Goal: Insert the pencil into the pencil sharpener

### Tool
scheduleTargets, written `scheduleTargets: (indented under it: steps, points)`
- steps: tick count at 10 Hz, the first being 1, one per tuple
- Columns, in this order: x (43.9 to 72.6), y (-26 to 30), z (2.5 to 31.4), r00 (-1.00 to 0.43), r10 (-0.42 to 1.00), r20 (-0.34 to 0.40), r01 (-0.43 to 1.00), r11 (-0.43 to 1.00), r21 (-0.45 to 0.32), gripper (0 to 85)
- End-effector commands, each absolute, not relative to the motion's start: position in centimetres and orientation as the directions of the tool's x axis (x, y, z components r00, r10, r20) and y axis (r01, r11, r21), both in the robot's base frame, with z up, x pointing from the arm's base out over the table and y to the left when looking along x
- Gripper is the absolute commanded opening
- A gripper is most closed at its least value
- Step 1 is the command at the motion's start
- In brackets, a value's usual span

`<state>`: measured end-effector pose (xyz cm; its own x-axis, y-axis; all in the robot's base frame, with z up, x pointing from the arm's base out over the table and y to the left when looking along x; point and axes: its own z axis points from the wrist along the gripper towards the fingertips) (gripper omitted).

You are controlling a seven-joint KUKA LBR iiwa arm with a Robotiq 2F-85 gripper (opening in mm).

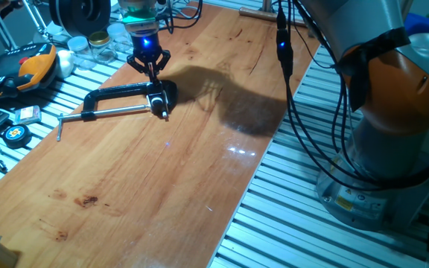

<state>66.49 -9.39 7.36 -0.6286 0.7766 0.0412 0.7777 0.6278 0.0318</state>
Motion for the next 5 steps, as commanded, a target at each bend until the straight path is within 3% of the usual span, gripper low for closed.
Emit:
scheduleTargets:
  steps: [1, 5]
  points:
    - [66.48, -9.35, 7.34, -0.627, 0.778, 0.041, 0.779, 0.626, 0.032, 17.0]
    - [66.42, -9.25, 7.32, -0.623, 0.781, 0.046, 0.782, 0.622, 0.029, 17.0]
